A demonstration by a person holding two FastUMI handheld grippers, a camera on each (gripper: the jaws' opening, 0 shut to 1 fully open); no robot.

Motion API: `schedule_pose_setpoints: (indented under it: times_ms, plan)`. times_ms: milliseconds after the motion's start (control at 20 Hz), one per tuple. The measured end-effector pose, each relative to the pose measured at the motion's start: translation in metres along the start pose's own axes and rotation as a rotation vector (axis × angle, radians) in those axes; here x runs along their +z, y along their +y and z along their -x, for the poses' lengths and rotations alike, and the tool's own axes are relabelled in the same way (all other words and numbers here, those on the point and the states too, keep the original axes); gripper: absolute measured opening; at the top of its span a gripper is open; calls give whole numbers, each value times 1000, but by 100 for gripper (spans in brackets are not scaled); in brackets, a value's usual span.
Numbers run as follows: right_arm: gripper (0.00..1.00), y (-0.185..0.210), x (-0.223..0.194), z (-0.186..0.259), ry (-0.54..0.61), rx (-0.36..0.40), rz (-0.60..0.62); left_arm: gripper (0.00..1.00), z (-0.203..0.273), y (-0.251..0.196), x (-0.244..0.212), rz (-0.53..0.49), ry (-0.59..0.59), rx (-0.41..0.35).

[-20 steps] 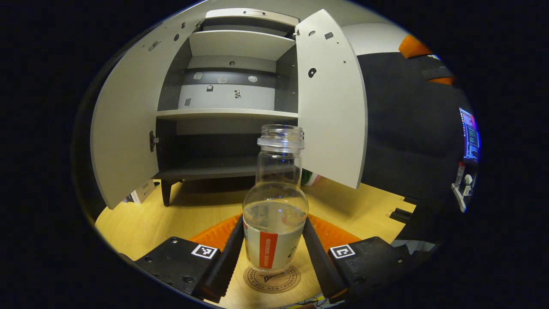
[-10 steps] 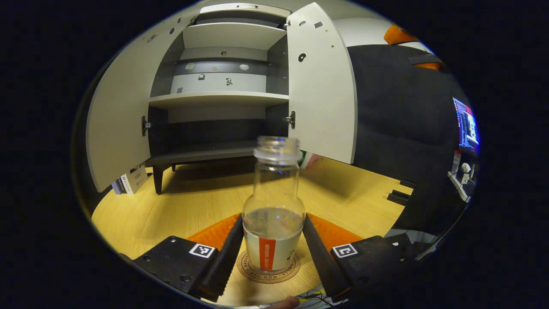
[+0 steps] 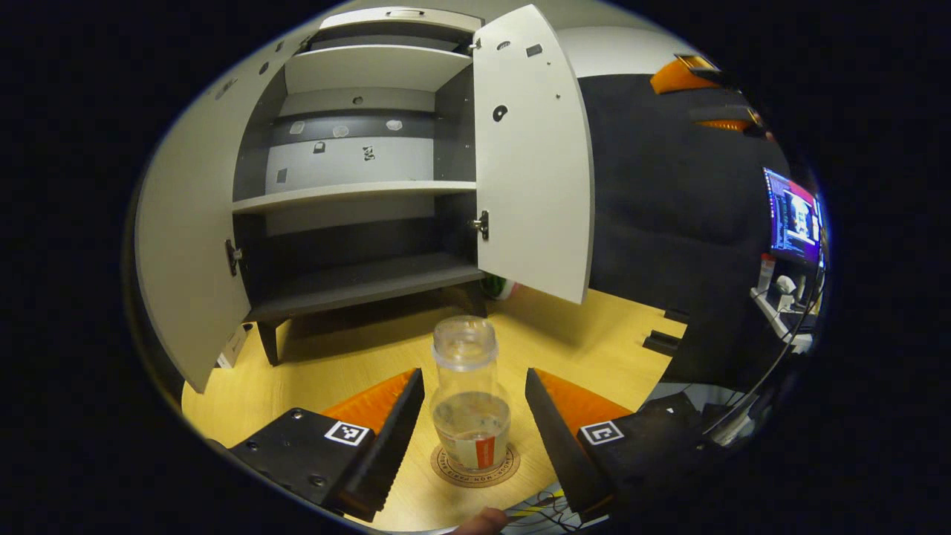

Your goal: Grasp the bottle in the cabinet with the left hand and place it on the coaster, then close the right door with the right hand and the left door with the left hand.

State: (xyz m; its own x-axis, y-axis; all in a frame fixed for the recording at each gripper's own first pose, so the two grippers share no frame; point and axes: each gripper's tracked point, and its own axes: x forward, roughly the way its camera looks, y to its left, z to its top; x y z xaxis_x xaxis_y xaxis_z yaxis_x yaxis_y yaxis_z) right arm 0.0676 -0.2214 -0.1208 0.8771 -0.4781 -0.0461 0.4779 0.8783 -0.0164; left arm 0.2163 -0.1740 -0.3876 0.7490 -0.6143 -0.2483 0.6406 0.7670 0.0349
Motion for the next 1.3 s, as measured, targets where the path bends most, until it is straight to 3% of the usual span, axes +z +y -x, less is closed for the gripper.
schedule_pose_setpoints:
  times_ms: [150, 250, 400, 500, 750, 1100, 1200, 1250, 1300]
  plan:
    - [96, -17, 1, -10, -10, -33, -3, 88, 14, 7, 36, 33, -14, -28]
    - [96, -26, 0, -24, -4, -24, -6, 88, 27, 19, 66, 44, -44, -5]
    - [96, -39, -1, -54, 19, 5, 9, 96, 46, 40, 105, 63, -79, 94]
    - [96, -49, 0, -78, 51, 22, 13, 95, 60, 44, 123, 72, -86, 142]
    - [96, -44, 31, -151, 46, 151, 44, 95, 110, 50, 176, 60, -135, 290]
    - [94, 2, 44, -243, 63, 273, 41, 95, 202, 58, 200, 78, -144, 557]
    - [94, 22, 43, -237, 72, 373, 33, 95, 230, 65, 199, 84, -152, 633]
    - [85, 34, 45, -243, 60, 407, 48, 95, 244, 68, 196, 79, -153, 677]
    - [87, 39, 48, -250, 45, 421, 70, 95, 256, 73, 194, 75, -147, 720]
